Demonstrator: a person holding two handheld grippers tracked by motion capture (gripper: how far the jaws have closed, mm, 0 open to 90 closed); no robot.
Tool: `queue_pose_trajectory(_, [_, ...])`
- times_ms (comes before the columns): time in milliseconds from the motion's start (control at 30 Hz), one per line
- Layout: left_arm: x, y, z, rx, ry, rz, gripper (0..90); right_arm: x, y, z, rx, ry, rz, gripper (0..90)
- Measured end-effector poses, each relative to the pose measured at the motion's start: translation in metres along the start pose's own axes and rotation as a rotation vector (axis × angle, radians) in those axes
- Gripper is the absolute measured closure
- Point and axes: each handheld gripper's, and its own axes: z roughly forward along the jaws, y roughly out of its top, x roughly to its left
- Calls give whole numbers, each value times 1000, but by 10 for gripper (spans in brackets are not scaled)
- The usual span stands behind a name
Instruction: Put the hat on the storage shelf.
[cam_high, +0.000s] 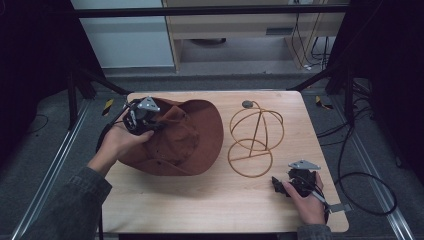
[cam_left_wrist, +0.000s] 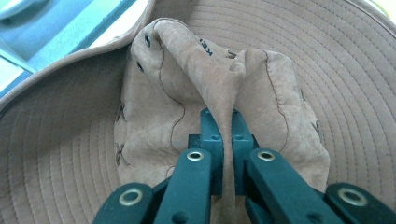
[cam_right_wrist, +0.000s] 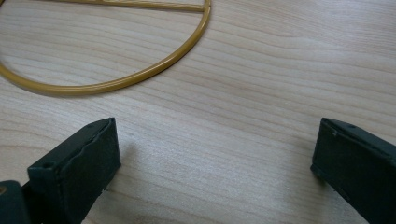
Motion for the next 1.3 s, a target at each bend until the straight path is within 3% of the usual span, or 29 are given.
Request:
queue_pose_trajectory(500, [-19,-1,-55,-43,16,54,886,-1,0,0,0,-7,-3,9])
queue_pose_trajectory(933, [-31,-1,-89,-130,36,76,886,-1,0,0,0,-6,1,9])
queue_pose_trajectory(1300, [-41,12,-116,-202,42,122,886,-1,0,0,0,-7,-1,9])
